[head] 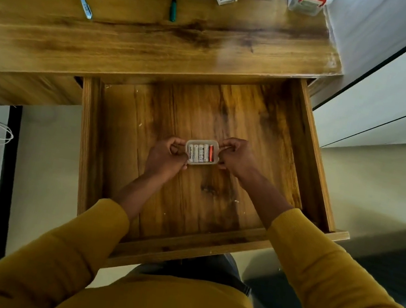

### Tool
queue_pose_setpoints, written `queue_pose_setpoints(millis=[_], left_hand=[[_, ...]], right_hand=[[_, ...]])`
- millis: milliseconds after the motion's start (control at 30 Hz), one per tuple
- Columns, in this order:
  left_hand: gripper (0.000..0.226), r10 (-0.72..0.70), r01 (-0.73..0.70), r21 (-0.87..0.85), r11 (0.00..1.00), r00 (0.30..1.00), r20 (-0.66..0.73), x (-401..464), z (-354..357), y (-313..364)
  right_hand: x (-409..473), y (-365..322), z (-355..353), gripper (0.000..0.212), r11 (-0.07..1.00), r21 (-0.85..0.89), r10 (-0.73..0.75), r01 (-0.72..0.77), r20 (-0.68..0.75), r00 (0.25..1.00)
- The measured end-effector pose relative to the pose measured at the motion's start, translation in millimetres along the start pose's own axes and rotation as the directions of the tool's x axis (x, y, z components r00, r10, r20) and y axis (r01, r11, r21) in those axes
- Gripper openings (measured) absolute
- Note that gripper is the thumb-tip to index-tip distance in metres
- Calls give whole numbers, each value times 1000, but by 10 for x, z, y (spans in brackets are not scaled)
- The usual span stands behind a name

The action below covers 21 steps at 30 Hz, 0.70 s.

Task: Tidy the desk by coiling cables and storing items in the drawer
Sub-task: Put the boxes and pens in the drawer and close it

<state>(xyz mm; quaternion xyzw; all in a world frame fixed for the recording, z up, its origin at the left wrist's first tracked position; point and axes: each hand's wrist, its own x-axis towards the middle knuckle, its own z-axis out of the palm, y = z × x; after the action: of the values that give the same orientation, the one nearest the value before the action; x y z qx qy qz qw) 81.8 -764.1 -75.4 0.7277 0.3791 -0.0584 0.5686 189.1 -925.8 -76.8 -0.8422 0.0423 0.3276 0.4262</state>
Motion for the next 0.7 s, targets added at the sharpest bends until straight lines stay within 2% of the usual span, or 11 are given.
queue_pose_setpoints(millis=[133,433,700], left_hand=[[38,-20,20,-48,999,1000,-10,132,16,61],[40,-56,50,-96,994,997,-54,292,64,61],[40,-79,74,-81,994,995,-61,340,81,12]], right_hand=[[124,-105,6,23,1000,-9,6,-6,-3,1000],[231,-270,31,23,999,-42,9,-9,7,1000],[302,-268,26,18,998,-53,30,-28,44,999]])
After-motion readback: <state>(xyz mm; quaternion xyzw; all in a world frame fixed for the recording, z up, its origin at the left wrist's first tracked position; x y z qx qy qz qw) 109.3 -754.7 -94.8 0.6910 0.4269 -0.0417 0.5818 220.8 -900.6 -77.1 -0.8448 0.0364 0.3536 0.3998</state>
